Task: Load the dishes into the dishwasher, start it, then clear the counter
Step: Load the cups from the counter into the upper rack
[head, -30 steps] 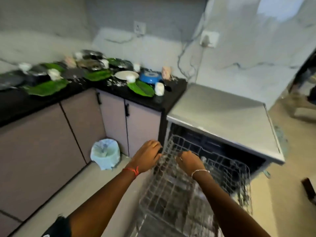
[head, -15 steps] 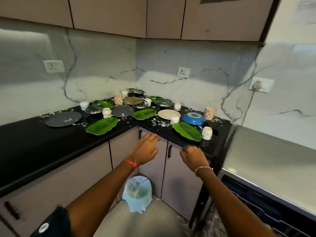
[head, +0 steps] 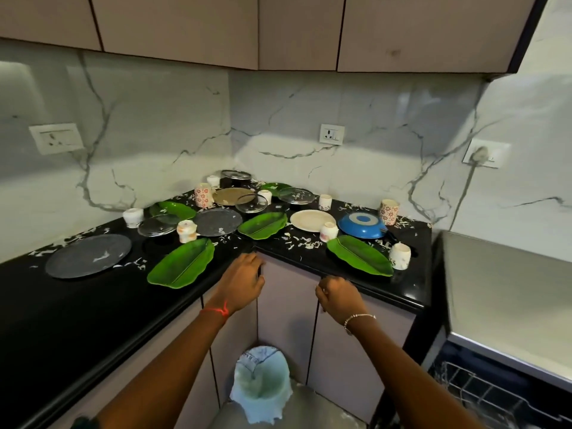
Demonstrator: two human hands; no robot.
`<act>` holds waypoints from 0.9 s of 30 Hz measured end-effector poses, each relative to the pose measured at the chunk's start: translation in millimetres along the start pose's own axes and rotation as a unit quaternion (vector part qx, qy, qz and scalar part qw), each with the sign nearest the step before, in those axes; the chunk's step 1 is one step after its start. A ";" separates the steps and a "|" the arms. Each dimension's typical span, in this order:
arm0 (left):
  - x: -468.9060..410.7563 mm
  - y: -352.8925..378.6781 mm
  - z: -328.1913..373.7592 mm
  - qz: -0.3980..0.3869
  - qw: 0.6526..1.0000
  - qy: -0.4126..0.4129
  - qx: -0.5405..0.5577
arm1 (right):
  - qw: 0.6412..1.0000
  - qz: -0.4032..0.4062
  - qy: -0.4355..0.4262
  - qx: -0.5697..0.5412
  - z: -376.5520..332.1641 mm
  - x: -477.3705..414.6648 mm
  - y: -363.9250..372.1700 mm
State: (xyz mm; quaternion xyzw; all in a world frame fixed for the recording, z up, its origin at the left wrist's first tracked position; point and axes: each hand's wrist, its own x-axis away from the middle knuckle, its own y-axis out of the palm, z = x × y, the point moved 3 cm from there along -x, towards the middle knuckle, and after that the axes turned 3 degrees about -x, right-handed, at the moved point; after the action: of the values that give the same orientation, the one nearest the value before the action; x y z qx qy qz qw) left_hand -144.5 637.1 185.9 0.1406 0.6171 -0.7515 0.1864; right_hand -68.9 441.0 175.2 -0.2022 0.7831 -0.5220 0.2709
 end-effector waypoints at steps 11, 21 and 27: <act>-113.3 87.2 -33.8 -0.048 0.998 0.004 0.051 | 0.998 0.004 0.059 0.026 90.6 -102.2 22.0; -249.8 175.2 -5.1 -0.134 0.983 0.038 0.120 | 0.984 0.008 0.178 0.020 225.5 -172.8 5.7; -300.2 229.2 2.1 -0.165 0.972 0.061 0.153 | 0.967 0.036 0.245 0.055 280.1 -188.0 -2.3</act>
State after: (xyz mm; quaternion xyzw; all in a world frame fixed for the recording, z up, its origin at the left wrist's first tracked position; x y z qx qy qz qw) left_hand 227.0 628.3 118.2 0.1093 0.5193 -0.8475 -0.0017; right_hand 254.2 354.6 131.1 -0.0245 0.8022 -0.5880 0.1005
